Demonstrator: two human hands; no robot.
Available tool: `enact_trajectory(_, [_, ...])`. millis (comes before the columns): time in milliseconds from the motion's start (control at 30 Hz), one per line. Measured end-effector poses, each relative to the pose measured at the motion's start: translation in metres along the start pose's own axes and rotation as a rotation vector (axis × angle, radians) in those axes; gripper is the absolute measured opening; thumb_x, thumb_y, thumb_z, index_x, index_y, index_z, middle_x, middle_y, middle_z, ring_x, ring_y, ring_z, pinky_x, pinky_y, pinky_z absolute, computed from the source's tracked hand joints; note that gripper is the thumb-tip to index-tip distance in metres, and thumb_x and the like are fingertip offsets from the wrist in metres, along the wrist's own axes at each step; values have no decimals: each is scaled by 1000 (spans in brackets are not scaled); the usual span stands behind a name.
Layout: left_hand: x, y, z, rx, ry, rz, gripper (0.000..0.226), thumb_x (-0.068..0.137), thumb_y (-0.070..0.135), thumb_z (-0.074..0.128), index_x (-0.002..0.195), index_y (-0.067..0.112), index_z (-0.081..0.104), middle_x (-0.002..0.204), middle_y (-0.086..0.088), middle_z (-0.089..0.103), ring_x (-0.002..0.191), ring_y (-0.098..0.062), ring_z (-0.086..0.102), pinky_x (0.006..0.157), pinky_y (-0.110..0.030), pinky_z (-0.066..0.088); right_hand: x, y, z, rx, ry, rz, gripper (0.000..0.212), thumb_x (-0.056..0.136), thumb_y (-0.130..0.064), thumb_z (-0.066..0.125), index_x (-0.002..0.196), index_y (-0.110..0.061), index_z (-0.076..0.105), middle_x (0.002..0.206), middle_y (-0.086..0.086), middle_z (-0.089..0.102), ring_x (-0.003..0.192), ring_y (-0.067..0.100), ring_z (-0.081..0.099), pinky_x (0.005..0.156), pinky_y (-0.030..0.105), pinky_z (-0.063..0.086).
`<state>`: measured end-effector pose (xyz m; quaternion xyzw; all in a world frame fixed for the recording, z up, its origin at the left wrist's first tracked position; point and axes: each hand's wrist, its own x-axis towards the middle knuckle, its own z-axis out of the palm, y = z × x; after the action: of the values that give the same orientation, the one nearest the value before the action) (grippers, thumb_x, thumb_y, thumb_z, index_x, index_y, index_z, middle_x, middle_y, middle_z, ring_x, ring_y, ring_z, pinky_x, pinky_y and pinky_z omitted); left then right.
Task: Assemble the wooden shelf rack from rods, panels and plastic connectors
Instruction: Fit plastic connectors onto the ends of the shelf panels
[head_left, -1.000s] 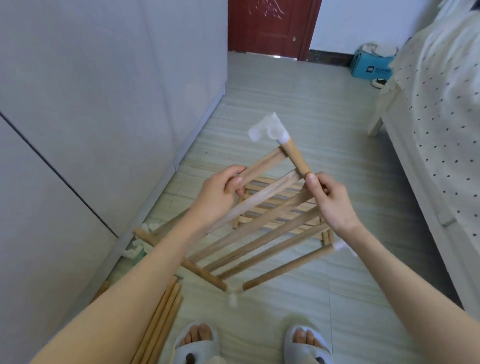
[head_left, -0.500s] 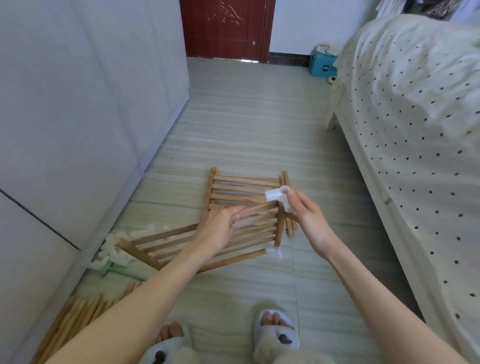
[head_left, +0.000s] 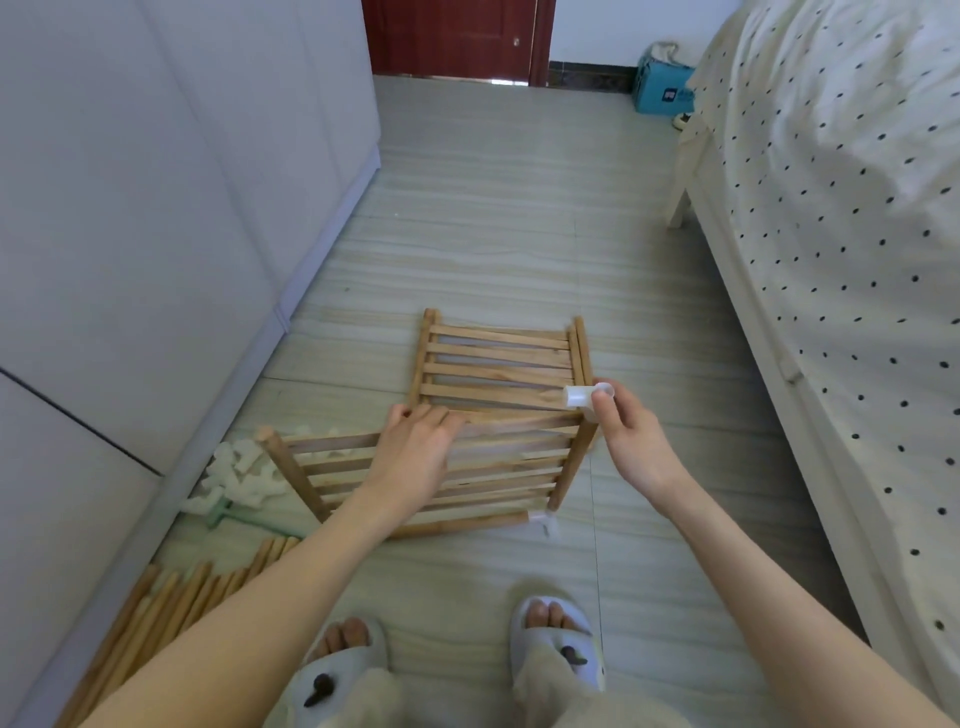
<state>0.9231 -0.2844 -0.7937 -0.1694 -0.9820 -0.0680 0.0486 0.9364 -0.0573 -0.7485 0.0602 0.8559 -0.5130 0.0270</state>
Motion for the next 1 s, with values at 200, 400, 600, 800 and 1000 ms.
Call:
enact_trajectory(200, [-45,-39,-12,41,81,-134,51,81,-5,55,129,13,53,117,-7,60,110,-29,55,93,-37,36,-22,-25,27,-545,372,-725,25,90,-18,48,103,-3,63,103,13,61,93,32,56,78,39,43])
enact_trajectory(400, [-75,-46,-8,-2,65,-65,72,81,-10,49,147,8,26,149,-11,34,140,-28,27,117,-34,-3,-4,-33,107,-971,-350,-623,47,98,-36,40,139,-14,37,136,7,47,125,27,43,101,38,30])
enact_trajectory(600, [-119,-74,-4,-146,244,48,50,77,-13,46,125,-2,56,129,-19,56,124,-33,50,107,-47,35,32,-40,147,-998,-376,-618,32,101,-39,26,108,-16,46,105,9,65,93,32,61,61,34,37])
enact_trajectory(800, [-197,-123,62,-373,-169,-629,27,93,9,52,119,5,59,119,-13,57,107,-27,55,87,-33,46,21,-36,152,-920,-140,-740,20,96,-26,51,89,-7,55,64,10,60,52,35,58,43,23,20])
enact_trajectory(1000, [-210,-133,131,-247,-487,-823,28,99,24,37,117,8,52,122,-12,51,104,-26,54,79,-33,43,13,-38,153,-902,-113,-773,19,82,-14,70,71,-4,58,46,5,49,32,27,45,46,10,10])
